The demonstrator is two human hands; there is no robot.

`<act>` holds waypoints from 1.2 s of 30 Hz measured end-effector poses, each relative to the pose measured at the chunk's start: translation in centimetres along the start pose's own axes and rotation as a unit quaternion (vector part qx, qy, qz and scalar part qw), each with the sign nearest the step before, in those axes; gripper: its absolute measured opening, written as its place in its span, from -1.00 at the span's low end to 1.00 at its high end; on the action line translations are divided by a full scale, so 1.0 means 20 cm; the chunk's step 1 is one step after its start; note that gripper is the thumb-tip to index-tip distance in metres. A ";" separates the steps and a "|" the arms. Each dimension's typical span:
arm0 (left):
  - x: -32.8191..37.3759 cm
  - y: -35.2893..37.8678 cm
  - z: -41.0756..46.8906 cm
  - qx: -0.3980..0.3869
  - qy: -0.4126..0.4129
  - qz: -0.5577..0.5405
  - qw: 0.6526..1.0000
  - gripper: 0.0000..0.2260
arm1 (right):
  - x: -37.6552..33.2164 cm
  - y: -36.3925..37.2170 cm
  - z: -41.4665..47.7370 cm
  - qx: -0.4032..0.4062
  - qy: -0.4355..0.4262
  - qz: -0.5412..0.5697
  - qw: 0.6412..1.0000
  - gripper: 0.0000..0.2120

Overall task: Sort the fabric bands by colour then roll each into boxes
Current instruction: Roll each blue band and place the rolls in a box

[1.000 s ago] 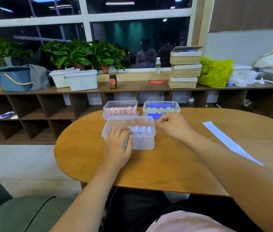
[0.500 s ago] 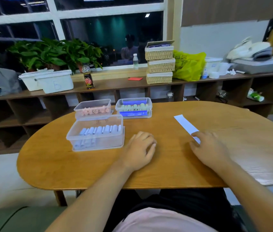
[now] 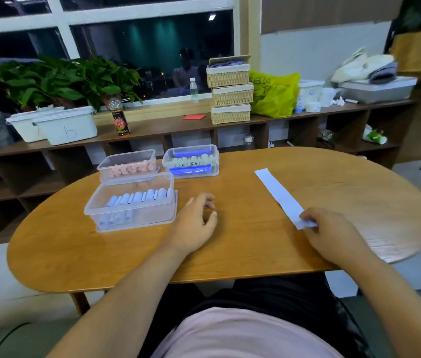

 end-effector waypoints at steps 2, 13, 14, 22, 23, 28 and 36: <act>0.01 0.01 0.00 -0.005 -0.003 -0.001 1.000 -0.67 | 0.00 0.00 0.02 0.006 -0.007 0.005 1.000 -0.89; 0.05 0.01 -0.02 -0.019 0.015 -0.018 1.000 -0.60 | -0.42 -0.05 0.08 -0.081 -0.047 0.316 0.944 -0.73; 0.06 0.00 -0.01 -0.028 0.022 -0.024 0.999 -0.56 | -0.48 -0.06 0.08 -0.102 -0.053 0.343 0.932 -0.71; 0.15 0.05 -0.03 -0.125 0.061 -0.064 0.988 -0.29 | -0.84 -0.13 0.01 -0.240 -0.084 0.444 0.859 -0.73; 0.15 0.07 -0.04 -0.136 0.060 -0.075 0.986 -0.30 | -0.88 -0.14 0.02 -0.252 -0.085 0.457 0.849 -0.73; 0.16 0.06 -0.04 -0.084 0.027 -0.251 0.964 -0.44 | -1.01 -0.19 0.13 -0.265 -0.079 0.534 0.799 -0.77; 0.08 0.11 0.02 -0.045 -0.060 -0.418 0.905 -0.82 | -0.79 -0.11 0.59 -0.122 0.027 0.571 0.811 -0.75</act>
Point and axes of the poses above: each hand's wrist, its own z-axis towards the middle knuckle, its own y-axis out of the palm, x = y × z, the point moved 9 cm from there along z, towards the middle knuckle, and after that the axes turned 9 degrees about y, right-handed, at the moved point
